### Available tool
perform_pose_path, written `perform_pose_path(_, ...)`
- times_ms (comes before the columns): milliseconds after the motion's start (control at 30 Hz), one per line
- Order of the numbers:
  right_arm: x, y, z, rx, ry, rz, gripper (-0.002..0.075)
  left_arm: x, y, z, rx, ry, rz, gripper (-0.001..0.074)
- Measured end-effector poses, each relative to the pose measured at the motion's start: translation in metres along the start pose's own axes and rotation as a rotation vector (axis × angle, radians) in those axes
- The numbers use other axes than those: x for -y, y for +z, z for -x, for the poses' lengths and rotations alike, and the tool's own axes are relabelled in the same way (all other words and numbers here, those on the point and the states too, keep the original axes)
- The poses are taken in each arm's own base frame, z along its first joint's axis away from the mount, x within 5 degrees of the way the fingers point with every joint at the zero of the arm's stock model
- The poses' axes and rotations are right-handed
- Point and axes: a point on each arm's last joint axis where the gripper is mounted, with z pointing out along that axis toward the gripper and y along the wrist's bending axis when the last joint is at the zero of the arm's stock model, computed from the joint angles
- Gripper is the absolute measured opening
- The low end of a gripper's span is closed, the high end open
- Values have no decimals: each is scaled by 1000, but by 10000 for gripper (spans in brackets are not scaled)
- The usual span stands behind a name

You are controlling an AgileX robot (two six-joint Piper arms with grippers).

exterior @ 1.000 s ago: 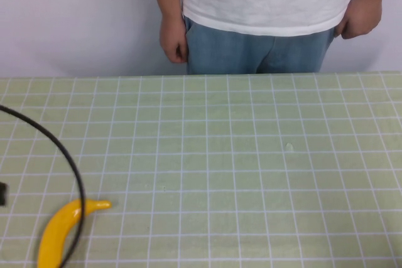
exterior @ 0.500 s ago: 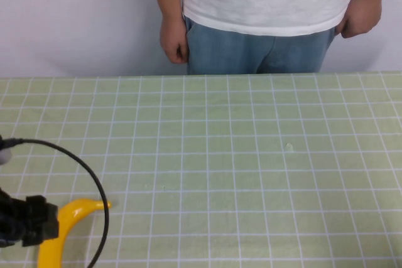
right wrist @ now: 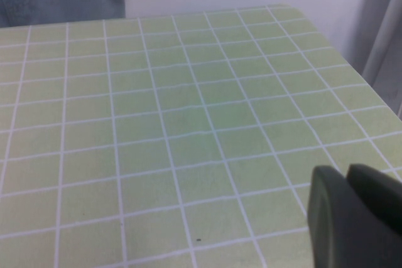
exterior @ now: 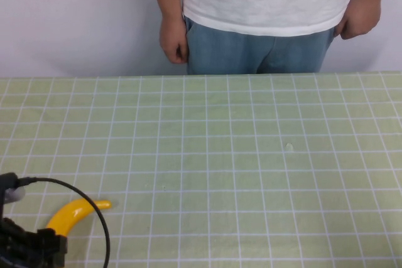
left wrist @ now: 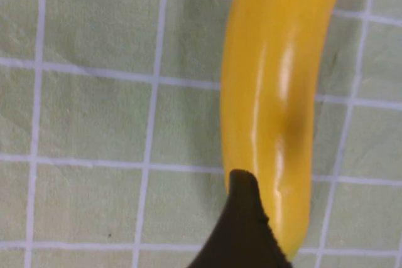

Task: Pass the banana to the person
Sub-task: Pick up the banana, then hand the grabbed banana to the person

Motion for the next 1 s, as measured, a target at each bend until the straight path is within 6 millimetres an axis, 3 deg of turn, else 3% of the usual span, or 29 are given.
perform_pose_path(433,0,0,0,0,0,0,-9,-7,52,8,-146,-24,43,467)
perform_pose_path(500,0,0,0,0,0,0,-9,-8,58,7,-168,-26,48,417)
perform_pose_path(567,0,0,0,0,0,0,-9,-9,62,7,-179,-28,51,309)
perform_pose_path(767,0,0,0,0,0,0,-9,-6,55,22,-176,23,46,300)
perform_pose_path(1000,0,0,0,0,0,0,-9,7,3,68,-45,121,39,300)
